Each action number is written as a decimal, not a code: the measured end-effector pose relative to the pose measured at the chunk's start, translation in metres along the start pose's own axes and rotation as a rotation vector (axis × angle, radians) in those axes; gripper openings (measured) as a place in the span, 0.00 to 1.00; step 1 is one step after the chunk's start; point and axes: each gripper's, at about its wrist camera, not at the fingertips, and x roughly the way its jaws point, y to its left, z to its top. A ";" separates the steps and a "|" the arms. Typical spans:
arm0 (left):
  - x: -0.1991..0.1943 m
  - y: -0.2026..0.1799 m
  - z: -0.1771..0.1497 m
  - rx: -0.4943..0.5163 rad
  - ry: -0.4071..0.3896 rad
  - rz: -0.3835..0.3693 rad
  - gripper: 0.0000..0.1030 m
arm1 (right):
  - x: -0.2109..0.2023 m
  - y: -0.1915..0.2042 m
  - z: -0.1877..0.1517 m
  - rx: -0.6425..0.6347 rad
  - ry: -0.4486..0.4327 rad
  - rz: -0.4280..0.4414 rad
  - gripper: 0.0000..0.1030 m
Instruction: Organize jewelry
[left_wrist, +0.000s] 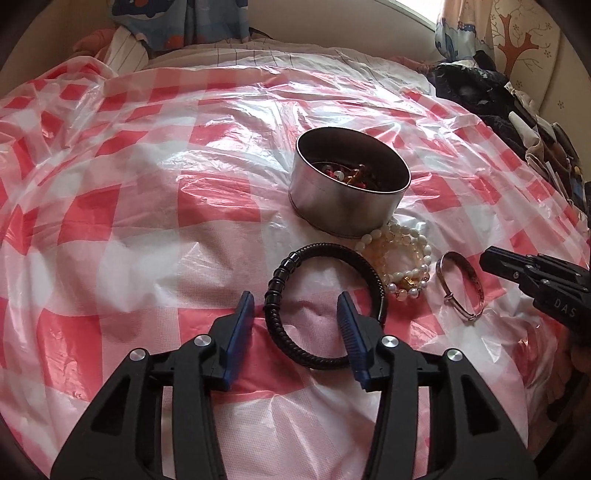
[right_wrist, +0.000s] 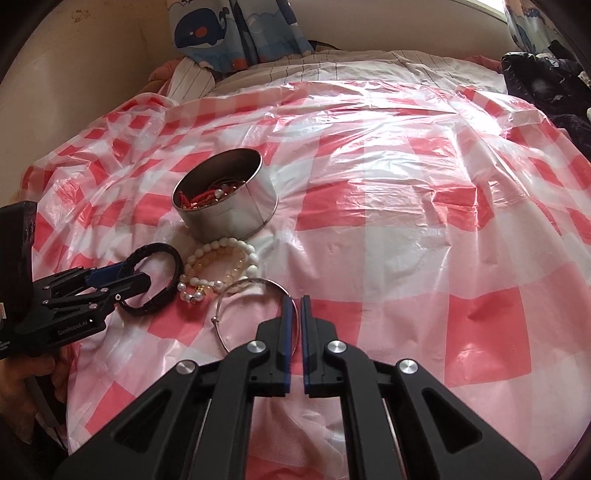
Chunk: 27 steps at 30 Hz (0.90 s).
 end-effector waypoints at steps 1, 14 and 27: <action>-0.001 0.001 0.000 -0.004 -0.005 0.006 0.46 | -0.001 0.001 0.000 -0.002 -0.011 -0.003 0.36; -0.003 -0.013 0.001 0.116 -0.028 0.084 0.09 | 0.021 0.020 -0.008 -0.114 0.040 -0.057 0.03; -0.002 -0.004 0.004 0.050 -0.033 0.079 0.15 | 0.024 0.012 0.000 -0.065 0.022 -0.029 0.18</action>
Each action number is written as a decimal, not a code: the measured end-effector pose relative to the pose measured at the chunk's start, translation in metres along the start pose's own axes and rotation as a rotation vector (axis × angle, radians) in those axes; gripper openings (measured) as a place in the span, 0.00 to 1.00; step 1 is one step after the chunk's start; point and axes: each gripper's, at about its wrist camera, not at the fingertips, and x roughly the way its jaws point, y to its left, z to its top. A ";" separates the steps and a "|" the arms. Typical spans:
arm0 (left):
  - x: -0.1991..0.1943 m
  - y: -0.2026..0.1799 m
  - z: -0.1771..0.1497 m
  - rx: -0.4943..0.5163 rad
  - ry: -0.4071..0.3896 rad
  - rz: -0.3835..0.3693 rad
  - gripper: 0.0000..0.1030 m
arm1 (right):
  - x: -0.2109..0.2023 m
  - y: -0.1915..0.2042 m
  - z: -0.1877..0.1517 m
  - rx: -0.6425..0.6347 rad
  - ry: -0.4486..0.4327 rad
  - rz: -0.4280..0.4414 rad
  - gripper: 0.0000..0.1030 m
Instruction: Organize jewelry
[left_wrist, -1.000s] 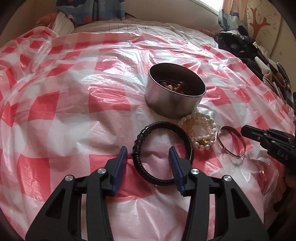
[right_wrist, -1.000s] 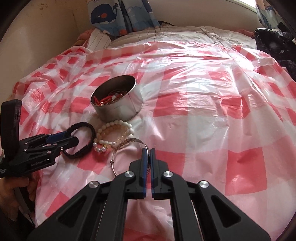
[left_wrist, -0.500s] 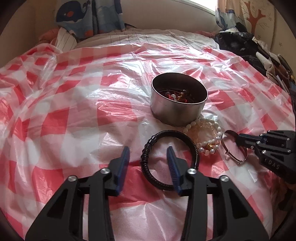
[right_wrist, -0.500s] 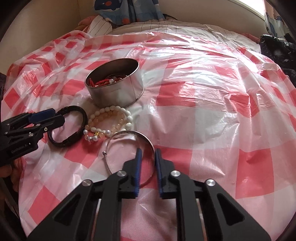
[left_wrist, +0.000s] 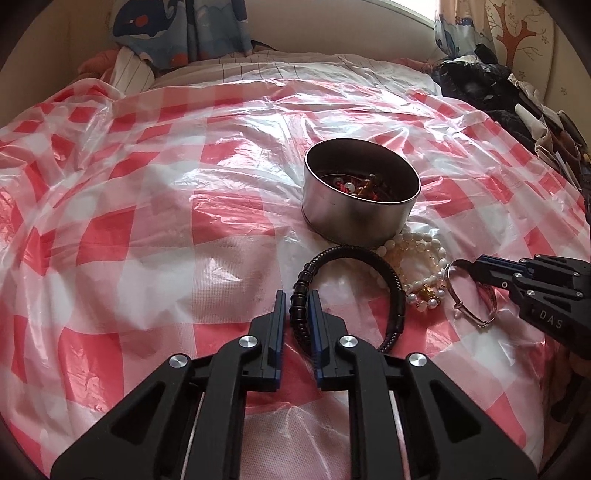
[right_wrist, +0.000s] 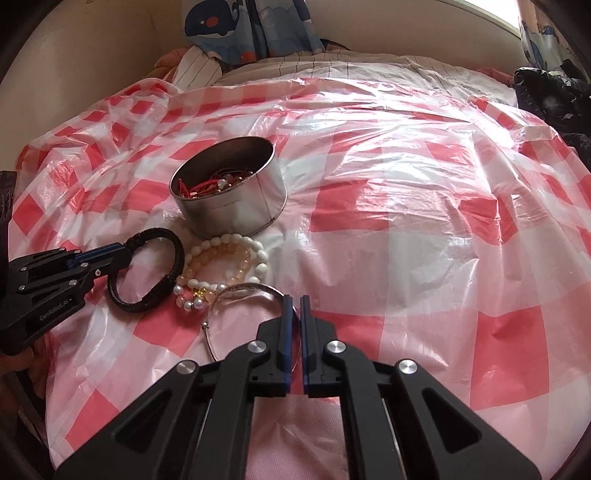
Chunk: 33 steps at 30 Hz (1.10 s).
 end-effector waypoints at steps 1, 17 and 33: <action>0.001 0.000 0.000 -0.002 0.002 0.000 0.22 | 0.001 -0.001 -0.001 0.002 0.007 -0.005 0.24; 0.003 -0.003 -0.001 0.010 0.003 -0.003 0.30 | -0.008 0.001 0.002 -0.012 -0.053 0.009 0.04; 0.005 -0.006 -0.002 0.024 0.012 0.000 0.39 | 0.007 0.000 -0.001 -0.010 0.023 -0.007 0.04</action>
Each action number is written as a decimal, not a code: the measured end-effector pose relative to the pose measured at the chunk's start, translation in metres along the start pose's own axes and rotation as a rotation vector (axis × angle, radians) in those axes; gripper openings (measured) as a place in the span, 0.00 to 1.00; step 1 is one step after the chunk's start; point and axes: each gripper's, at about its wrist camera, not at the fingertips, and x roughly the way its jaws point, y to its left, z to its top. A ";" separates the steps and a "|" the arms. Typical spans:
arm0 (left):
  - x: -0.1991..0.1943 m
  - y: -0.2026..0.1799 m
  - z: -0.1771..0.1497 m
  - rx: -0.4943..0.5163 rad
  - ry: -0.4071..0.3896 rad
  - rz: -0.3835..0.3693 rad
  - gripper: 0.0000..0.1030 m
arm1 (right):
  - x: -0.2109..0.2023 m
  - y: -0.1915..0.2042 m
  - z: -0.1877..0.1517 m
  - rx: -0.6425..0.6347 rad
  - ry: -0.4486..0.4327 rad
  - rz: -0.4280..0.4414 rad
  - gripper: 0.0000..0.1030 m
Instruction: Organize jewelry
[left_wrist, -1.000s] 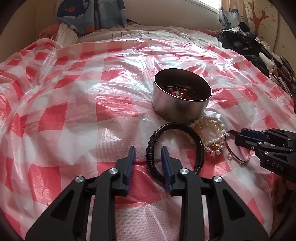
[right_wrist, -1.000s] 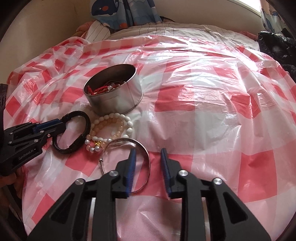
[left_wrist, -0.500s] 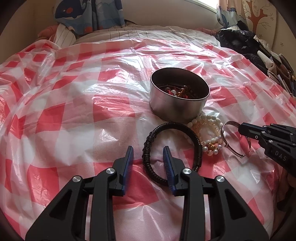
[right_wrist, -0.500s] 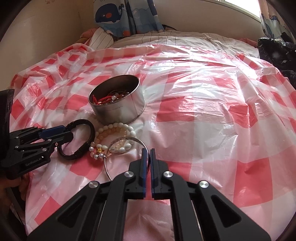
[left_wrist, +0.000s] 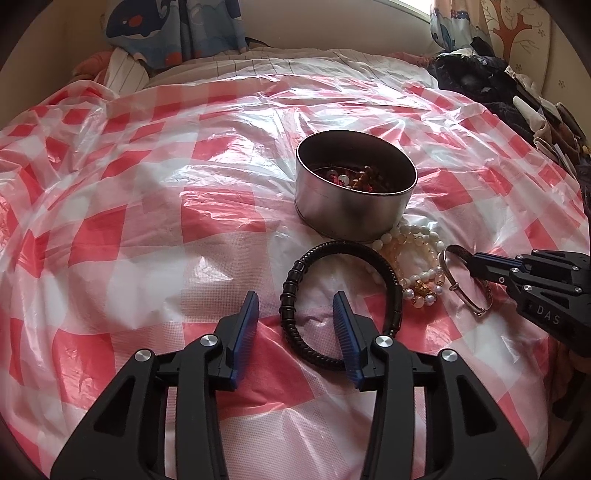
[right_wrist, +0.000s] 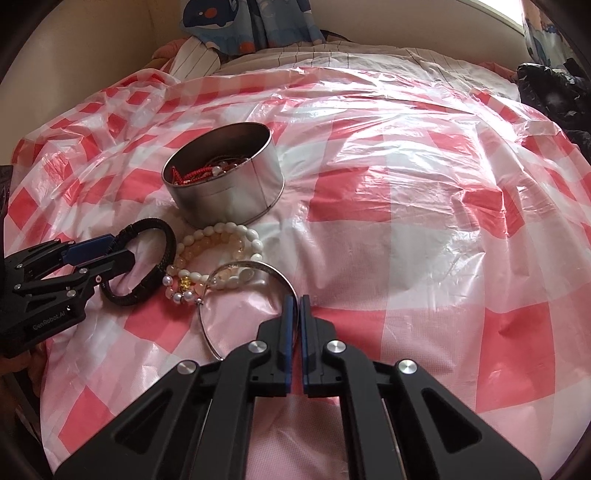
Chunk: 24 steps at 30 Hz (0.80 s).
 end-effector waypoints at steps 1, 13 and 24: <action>0.000 0.000 0.000 0.000 0.000 0.000 0.40 | 0.000 0.000 0.000 -0.001 -0.002 0.002 0.04; 0.000 -0.001 0.000 0.001 0.000 0.002 0.43 | -0.001 0.004 0.000 -0.023 -0.002 0.021 0.05; 0.001 -0.001 0.000 0.000 -0.005 -0.016 0.26 | -0.013 0.002 0.003 -0.004 -0.066 0.036 0.03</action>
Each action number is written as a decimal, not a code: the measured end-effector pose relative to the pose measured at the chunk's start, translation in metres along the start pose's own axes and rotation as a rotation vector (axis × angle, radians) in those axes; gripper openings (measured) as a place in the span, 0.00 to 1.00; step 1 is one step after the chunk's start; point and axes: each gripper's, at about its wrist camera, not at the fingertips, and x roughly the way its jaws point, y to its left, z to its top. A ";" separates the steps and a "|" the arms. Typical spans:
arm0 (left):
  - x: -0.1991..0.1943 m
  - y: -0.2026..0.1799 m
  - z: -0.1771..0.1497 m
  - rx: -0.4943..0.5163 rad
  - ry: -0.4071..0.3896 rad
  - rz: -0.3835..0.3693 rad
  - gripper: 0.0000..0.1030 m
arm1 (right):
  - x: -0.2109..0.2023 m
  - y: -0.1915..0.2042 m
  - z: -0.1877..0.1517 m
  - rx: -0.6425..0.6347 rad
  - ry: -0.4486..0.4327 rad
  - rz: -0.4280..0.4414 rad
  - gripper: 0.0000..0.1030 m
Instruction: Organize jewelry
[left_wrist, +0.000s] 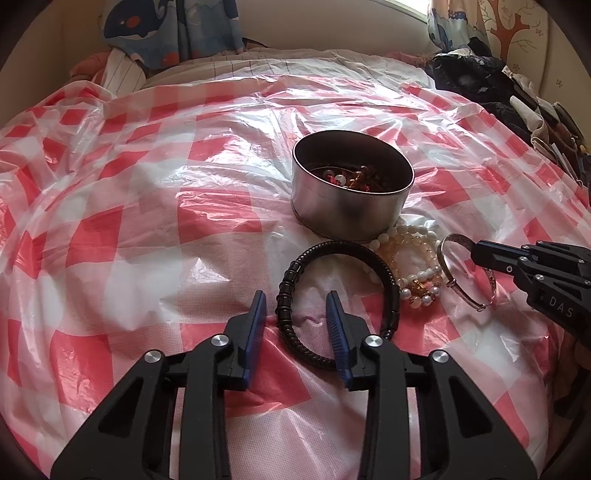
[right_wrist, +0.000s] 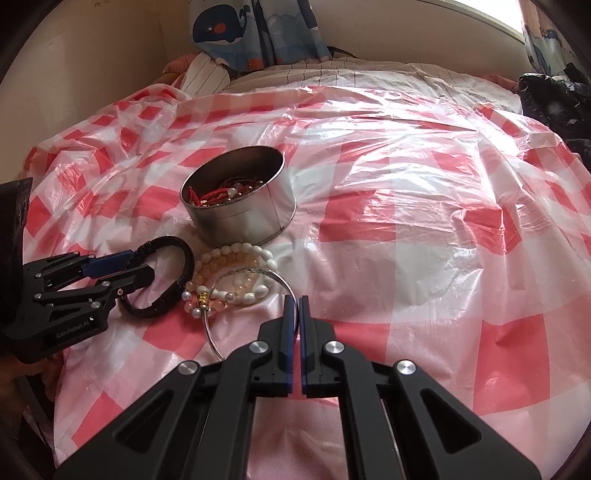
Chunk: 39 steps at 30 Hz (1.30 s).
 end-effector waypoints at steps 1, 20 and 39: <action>0.000 0.000 0.000 0.003 -0.001 -0.003 0.22 | 0.000 -0.001 0.000 0.002 -0.001 0.002 0.03; -0.010 0.007 0.003 -0.040 -0.037 -0.053 0.09 | -0.003 -0.003 0.003 0.031 -0.040 0.039 0.03; -0.031 0.009 0.009 -0.051 -0.112 -0.089 0.09 | -0.014 -0.003 0.008 0.058 -0.116 0.054 0.03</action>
